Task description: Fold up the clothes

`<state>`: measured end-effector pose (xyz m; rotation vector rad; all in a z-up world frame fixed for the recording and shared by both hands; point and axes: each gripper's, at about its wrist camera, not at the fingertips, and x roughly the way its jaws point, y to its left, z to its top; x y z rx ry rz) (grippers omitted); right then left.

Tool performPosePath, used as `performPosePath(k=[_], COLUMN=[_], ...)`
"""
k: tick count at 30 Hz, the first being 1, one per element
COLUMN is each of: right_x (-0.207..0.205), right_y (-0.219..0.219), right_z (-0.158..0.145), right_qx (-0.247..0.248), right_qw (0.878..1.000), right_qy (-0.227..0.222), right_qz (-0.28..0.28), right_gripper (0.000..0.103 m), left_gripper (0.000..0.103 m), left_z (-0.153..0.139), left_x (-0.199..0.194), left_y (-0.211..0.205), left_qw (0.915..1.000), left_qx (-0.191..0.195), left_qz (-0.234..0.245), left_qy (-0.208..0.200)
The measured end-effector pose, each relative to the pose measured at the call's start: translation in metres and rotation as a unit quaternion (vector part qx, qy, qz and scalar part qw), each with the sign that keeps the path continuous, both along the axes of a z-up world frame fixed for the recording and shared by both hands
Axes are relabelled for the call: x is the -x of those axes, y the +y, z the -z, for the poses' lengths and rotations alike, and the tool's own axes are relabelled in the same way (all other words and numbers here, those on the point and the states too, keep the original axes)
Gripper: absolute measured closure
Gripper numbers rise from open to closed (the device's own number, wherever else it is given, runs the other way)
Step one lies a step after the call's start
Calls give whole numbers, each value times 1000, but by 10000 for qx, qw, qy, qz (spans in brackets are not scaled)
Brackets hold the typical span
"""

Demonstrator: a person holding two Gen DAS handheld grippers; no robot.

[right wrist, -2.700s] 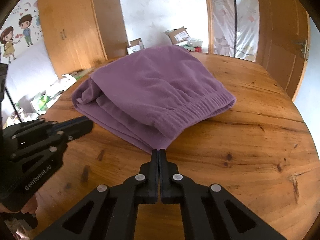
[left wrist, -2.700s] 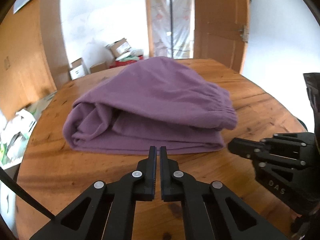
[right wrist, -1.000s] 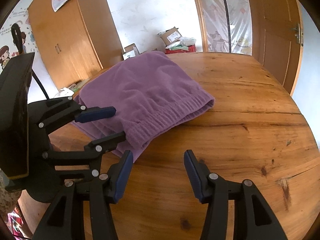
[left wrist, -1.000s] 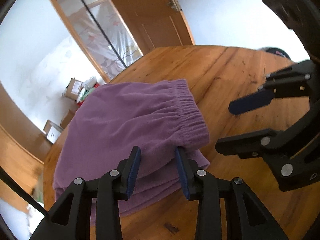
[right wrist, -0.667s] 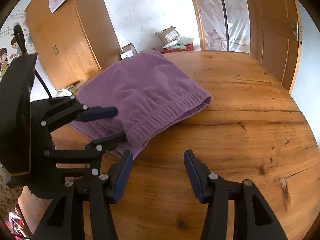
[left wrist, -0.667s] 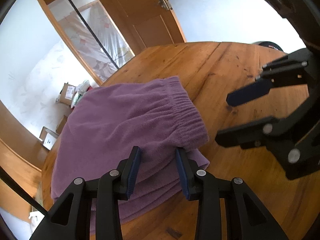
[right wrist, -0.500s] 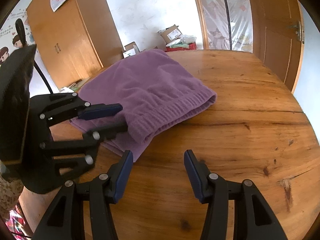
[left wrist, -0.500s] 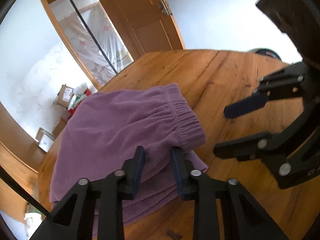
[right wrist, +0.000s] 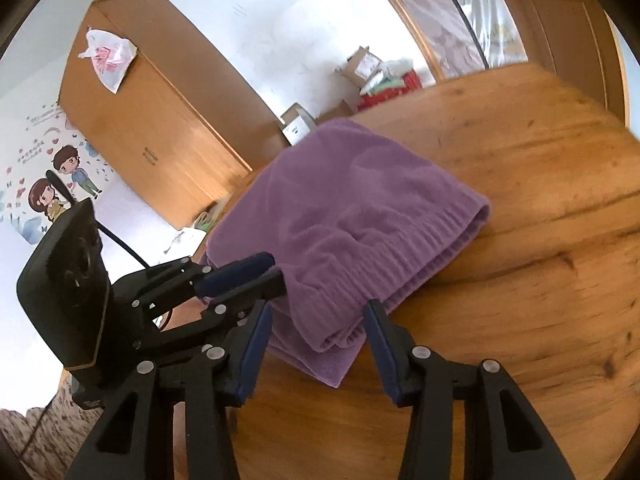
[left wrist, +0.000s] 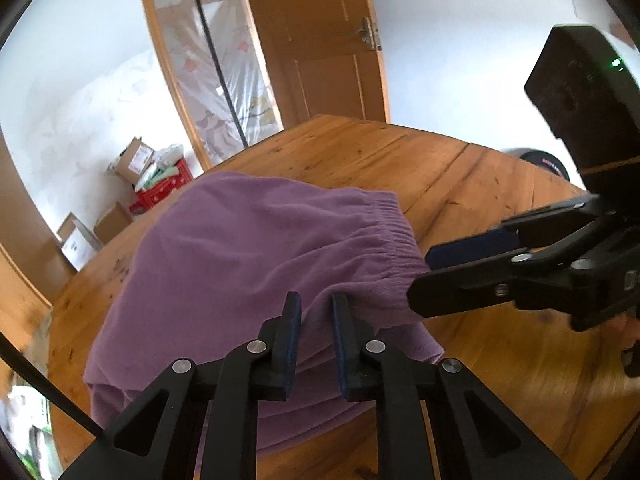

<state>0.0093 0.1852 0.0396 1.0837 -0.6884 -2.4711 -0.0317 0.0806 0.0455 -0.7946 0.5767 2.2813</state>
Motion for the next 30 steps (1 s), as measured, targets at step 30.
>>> performPosePath(k=[30], right_x=[-2], right_y=[-3], right_z=[-22], right_qx=[198], right_qw=[9978], right_qy=[639], right_qz=[-29], right_gripper=[97], left_gripper=[70], left_z=[-1], left_x=[-4], left_y=[-12], left_qw=[9996], left_qx=[77], left_qz=[246], left_qy=[98])
